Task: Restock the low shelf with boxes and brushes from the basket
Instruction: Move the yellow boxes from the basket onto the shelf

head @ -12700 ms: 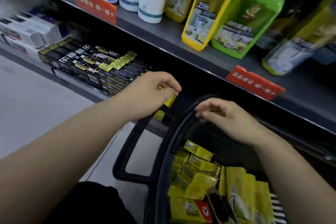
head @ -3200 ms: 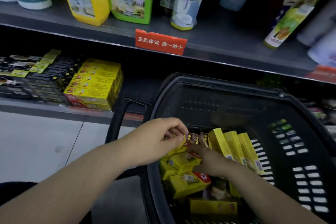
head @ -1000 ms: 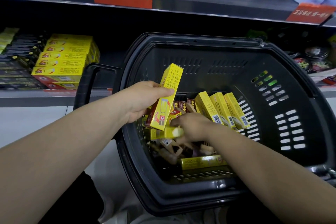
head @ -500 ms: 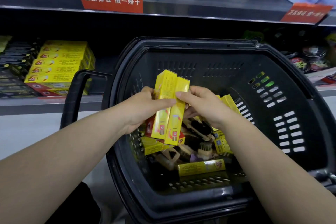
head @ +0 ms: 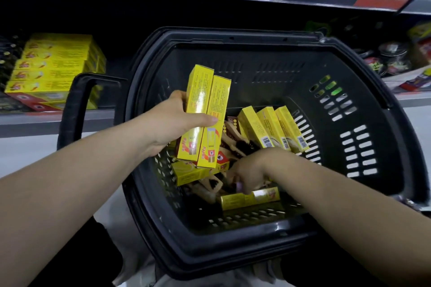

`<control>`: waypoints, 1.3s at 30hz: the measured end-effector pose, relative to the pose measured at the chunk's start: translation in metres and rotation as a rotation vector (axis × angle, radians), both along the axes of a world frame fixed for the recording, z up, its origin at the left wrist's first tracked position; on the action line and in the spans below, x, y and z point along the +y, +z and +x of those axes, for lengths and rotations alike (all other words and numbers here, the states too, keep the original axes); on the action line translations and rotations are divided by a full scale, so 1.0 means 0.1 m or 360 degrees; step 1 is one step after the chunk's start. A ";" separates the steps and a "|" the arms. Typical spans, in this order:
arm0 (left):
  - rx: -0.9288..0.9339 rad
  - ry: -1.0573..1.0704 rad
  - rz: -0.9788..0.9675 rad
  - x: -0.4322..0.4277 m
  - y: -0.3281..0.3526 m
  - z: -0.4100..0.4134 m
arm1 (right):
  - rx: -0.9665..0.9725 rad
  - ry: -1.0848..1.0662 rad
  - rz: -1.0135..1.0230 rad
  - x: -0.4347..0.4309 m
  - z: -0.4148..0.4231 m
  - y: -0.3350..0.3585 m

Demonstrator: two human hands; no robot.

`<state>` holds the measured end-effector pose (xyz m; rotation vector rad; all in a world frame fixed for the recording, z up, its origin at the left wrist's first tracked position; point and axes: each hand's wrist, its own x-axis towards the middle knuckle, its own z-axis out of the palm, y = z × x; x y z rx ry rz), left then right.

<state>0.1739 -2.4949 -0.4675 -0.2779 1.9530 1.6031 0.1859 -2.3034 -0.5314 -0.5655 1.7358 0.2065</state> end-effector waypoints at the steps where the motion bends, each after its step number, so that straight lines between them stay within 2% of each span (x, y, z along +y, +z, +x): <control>1: 0.0000 -0.0004 0.0007 0.00 0.01 0.00 | 0.0025 0.0125 0.0020 -0.05 0.05 -0.04; 3: -0.0002 0.0000 0.0031 0.00 0.02 0.01 | -0.0014 0.0328 0.0058 -0.13 0.13 -0.12; 5: -0.0009 -0.0002 0.0062 0.00 0.04 0.01 | -0.0044 0.0339 0.0064 -0.15 0.14 -0.14; 8: -0.0038 0.0012 0.0128 0.01 0.08 0.03 | -0.0119 0.0040 0.0024 -0.07 0.09 -0.14; 13: -0.0076 0.0045 0.0217 -0.02 0.16 0.03 | -0.0066 -0.0202 -0.0143 -0.03 -0.02 0.00; 15: -0.0071 0.0071 0.0242 -0.07 0.20 0.02 | 0.0079 -0.0491 -0.0326 0.03 -0.12 0.19; 17: -0.0049 0.0083 0.0276 -0.16 0.27 0.01 | 0.0235 -0.1014 -0.0613 0.07 -0.20 0.46; 20: -0.0008 0.0113 0.0373 -0.35 0.40 -0.01 | 0.0212 -0.1799 -0.1212 0.04 -0.30 0.84; 23: 0.0026 0.0194 0.0434 -0.60 0.52 0.00 | 0.0262 -0.2130 -0.1592 -0.22 -0.43 1.17; 26: 0.0036 0.0331 0.0440 -0.91 0.62 0.02 | 0.0356 -0.2173 -0.1735 -0.60 -0.61 1.37; 30: 0.0053 0.0553 0.0308 -1.46 0.67 0.06 | 0.0470 -0.2261 -0.1651 -1.13 -0.82 1.43; 35: 0.0017 0.1193 0.0115 -2.15 0.47 0.18 | 0.0535 -0.2129 -0.1588 -1.68 -1.00 1.33; 39: 0.0066 0.1593 0.0206 -2.50 0.33 0.22 | 0.0401 -0.2087 -0.1533 -2.09 -1.15 1.18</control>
